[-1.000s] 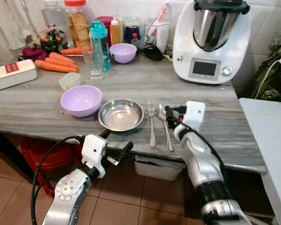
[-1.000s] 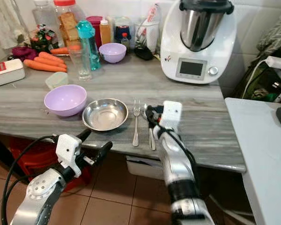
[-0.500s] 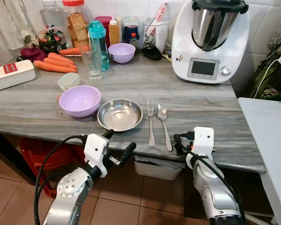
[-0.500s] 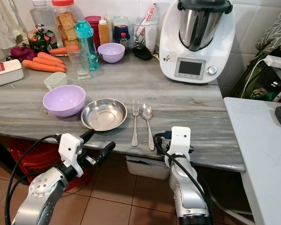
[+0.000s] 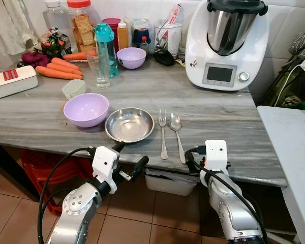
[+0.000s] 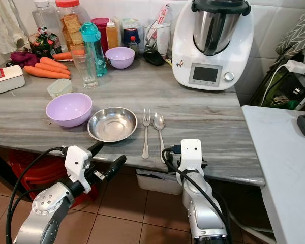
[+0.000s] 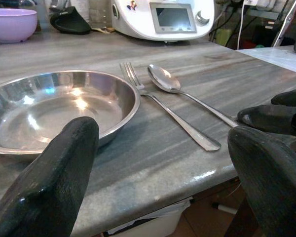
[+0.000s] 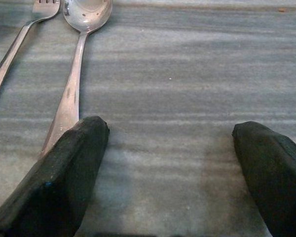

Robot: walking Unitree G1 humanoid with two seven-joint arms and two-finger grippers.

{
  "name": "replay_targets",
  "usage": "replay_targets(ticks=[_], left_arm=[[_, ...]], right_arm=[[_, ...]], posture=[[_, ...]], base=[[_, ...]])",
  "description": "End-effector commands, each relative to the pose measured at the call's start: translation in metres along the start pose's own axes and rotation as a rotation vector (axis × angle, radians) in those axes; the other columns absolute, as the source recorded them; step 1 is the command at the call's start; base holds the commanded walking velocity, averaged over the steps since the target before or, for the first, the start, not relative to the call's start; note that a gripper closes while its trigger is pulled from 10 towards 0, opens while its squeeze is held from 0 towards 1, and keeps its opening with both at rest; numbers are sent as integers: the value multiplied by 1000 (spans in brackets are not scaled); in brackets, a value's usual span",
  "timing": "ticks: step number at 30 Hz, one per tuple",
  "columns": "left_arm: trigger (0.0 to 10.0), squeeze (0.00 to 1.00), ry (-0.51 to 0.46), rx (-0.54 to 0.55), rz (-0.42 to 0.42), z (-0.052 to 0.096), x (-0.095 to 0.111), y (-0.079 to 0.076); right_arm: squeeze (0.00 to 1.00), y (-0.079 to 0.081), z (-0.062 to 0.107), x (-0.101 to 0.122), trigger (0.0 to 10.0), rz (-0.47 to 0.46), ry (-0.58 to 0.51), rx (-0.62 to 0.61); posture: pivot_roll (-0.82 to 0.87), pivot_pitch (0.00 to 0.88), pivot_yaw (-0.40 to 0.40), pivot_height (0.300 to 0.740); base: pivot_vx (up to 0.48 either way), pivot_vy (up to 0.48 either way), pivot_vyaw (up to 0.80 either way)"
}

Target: Setting the table

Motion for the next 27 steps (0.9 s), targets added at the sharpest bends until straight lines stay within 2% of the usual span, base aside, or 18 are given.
replay_targets(ticks=[1,10,13,19,22,24,27], left_arm=[[10000,0,16,-9,-11,0,-2,-1],[10000,0,22,-8,-11,0,-3,0],[10000,0,23,-9,-11,0,-4,0],[10000,0,4,4,-8,0,-1,1],[10000,0,-7,9,-2,2,0,1],[10000,0,-37,70,-23,4,4,9],[10000,0,-80,247,-71,5,8,25]], right_arm=[[0,9,-1,0,10000,5,12,38],[0,14,-1,4,10000,5,0,67],[0,11,0,3,10000,1,-3,53],[0,-24,21,14,10000,10,-112,-65],[0,-37,33,20,10000,46,-212,-120],[0,-45,46,30,10000,81,-336,-152],[0,-43,54,30,10000,121,-394,-151]], posture=[[19,0,-14,740],[22,0,-16,740],[20,0,-13,740],[15,0,-15,740],[10,0,-13,740],[2,0,-3,740],[-8,0,6,740]], base=[[0,0,0],[0,0,0],[0,0,0],[0,0,0],[0,0,0],[0,0,0],[0,0,0]])
Point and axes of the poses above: a point about 5 cm out from each wrist's last joint towards the gripper, its own z axis pointing back from the gripper into the wrist, its own x axis along the axis of the wrist's last joint, y = z × x, the point moved 3 cm from there along -z, pointing out of the wrist towards the gripper, and after that the axes turned 15 degrees about z, right-handed, at the moved point
